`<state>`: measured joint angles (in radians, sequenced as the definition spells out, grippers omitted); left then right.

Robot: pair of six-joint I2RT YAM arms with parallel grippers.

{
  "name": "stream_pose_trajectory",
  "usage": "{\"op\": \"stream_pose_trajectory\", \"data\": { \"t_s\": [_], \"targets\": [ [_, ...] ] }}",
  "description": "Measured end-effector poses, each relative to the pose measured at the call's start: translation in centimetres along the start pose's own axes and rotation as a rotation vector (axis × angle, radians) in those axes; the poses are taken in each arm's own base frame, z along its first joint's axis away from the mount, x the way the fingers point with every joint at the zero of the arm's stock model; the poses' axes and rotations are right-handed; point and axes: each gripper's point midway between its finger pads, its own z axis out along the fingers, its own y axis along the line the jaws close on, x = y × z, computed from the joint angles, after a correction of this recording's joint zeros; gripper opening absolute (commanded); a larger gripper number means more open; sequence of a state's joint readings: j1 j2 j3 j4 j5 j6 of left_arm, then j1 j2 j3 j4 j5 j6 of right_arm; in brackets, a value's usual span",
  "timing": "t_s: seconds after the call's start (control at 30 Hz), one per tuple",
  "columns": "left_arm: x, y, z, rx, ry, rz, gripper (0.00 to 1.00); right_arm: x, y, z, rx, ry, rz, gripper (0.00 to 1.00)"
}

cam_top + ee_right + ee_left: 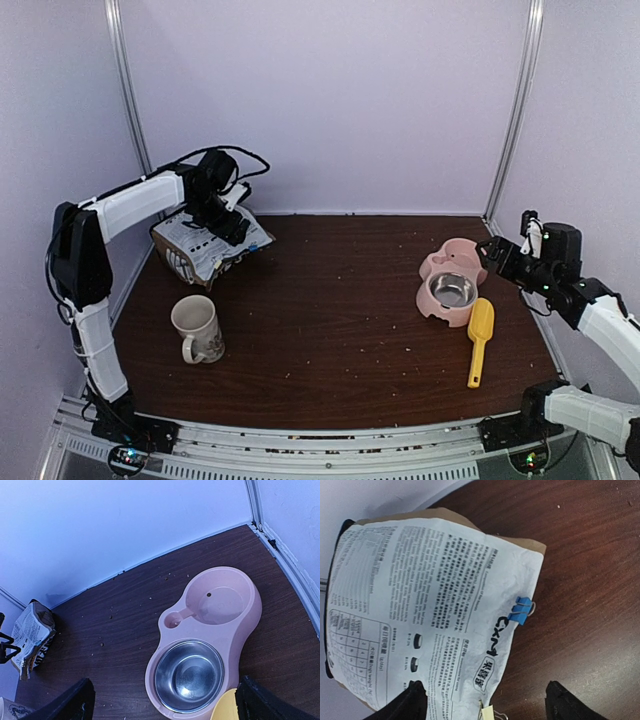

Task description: Serve the pet food

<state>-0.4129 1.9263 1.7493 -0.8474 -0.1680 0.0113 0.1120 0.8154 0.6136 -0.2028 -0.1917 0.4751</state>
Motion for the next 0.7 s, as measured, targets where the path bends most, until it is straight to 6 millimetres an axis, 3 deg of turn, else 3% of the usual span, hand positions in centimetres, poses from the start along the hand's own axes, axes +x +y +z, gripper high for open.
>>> {"op": "stream_pose_trajectory", "data": {
  "t_s": [0.2, 0.3, 0.43, 0.57, 0.7],
  "targets": [
    [2.1, -1.6, 3.3, 0.01, 0.105, 0.056, 0.7, 0.0, 0.3, 0.2, -0.017, 0.001, 0.004, 1.0],
    [2.9, -1.6, 4.1, 0.002, 0.134, 0.071, 0.67, -0.1, 0.4, 0.2, -0.022, -0.001, 0.008, 1.0],
    [3.5, -1.3, 4.8, -0.027, 0.163, 0.096, 0.5, -0.2, 0.6, 0.2, -0.031, -0.005, 0.02, 1.0],
    [4.2, -1.1, 5.9, -0.046, 0.192, 0.121, 0.49, -0.4, 0.8, 0.1, -0.042, -0.018, 0.025, 1.0],
    [4.5, -1.1, 6.7, -0.057, 0.203, 0.13, 0.42, -0.6, 1.0, -0.2, -0.049, -0.026, 0.025, 1.0]
  ]
}}
